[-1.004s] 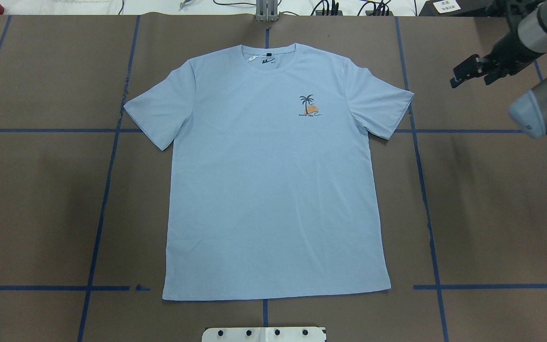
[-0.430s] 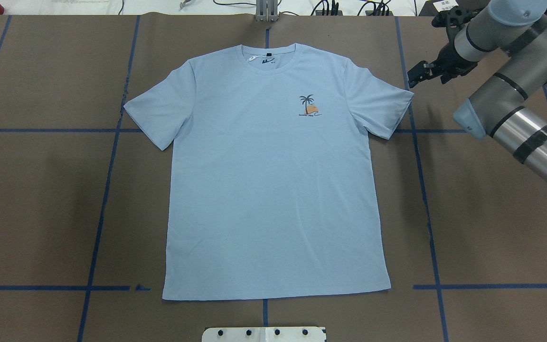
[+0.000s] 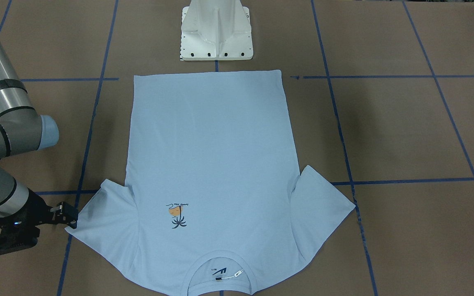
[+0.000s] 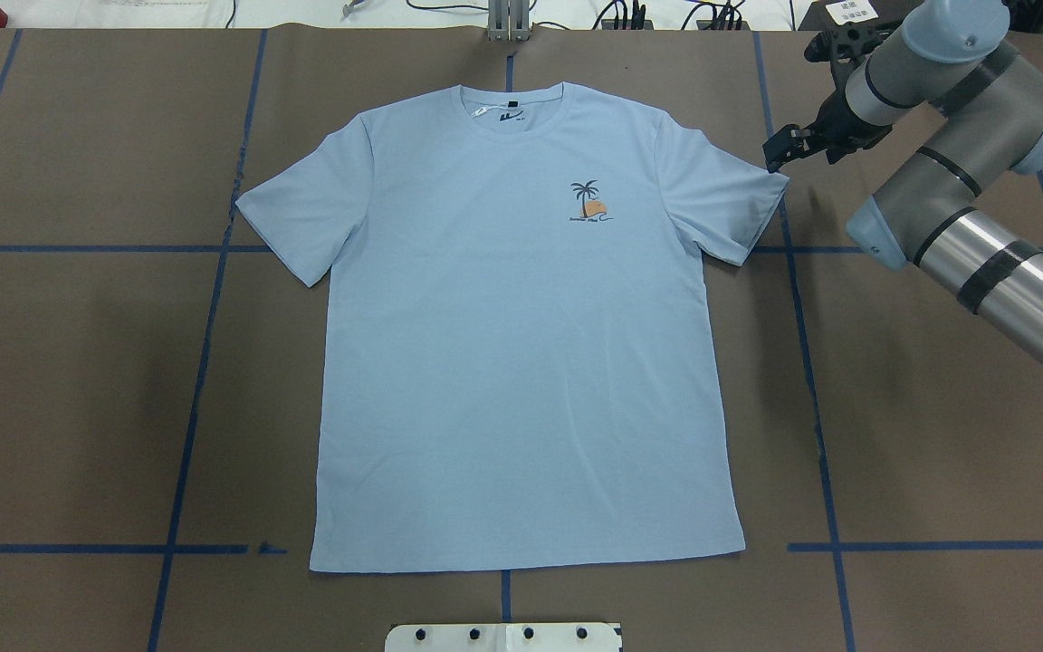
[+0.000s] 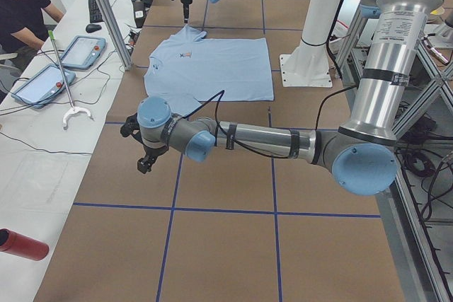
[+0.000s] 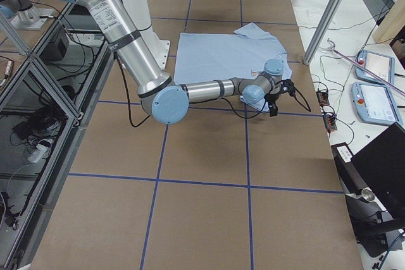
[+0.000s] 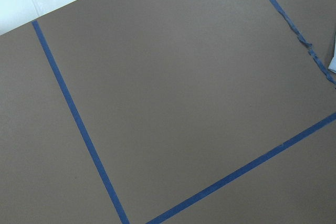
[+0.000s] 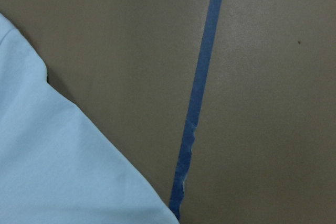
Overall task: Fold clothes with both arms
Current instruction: 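Move the right gripper to the sleeve nearest it and grasp its edge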
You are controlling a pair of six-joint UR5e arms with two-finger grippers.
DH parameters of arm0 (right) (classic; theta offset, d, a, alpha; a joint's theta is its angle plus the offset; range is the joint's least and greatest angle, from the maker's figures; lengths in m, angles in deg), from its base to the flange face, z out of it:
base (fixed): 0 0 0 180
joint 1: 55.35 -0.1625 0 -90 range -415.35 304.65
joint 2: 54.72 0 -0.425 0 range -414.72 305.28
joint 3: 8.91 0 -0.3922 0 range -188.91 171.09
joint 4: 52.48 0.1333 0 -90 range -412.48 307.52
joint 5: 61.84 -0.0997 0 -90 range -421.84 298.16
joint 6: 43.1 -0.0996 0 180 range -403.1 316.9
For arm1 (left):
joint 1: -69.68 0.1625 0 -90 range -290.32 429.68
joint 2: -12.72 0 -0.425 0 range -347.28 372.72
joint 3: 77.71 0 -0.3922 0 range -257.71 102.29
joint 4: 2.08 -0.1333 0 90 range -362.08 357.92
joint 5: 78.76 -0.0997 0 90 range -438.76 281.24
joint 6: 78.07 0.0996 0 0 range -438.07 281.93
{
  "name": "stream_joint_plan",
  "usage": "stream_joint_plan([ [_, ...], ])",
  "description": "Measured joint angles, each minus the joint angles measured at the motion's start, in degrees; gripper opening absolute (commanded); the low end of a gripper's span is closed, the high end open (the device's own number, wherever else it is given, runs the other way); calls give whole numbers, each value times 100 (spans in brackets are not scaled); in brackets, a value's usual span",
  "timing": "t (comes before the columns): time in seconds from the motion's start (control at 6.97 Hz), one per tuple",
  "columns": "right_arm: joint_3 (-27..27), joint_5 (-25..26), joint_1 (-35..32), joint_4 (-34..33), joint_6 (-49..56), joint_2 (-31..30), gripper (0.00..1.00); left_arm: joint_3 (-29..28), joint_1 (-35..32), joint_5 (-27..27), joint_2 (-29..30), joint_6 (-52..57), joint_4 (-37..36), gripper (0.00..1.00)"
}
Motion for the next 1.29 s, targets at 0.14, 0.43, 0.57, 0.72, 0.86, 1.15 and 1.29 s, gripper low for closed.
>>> stream_joint_plan([
  [0.14, -3, 6, 49, 0, -2, -2, 100, -6, 0, 0, 0, 3, 0, 100],
  [0.43, -12, 13, 129, -18, 0, -4, 96, -18, 0, 0, 1, 4, 0, 100],
  [0.57, -15, 14, 146, -37, 1, 0, 96, -20, 0, 0, 1, 4, 0, 100],
  [0.72, -36, 14, 152, -45, 1, 18, 92, -22, 0, 0, 1, 4, 0, 100],
  [0.86, -111, 17, 162, -48, 1, 75, 86, -22, 0, 0, 1, 4, 0, 100],
  [1.15, -273, 22, 174, -49, 1, 189, 63, -22, 0, 0, 1, 4, 0, 100],
  [1.29, -318, 23, 177, -49, 1, 201, 53, -22, 0, 0, 1, 4, 0, 100],
])
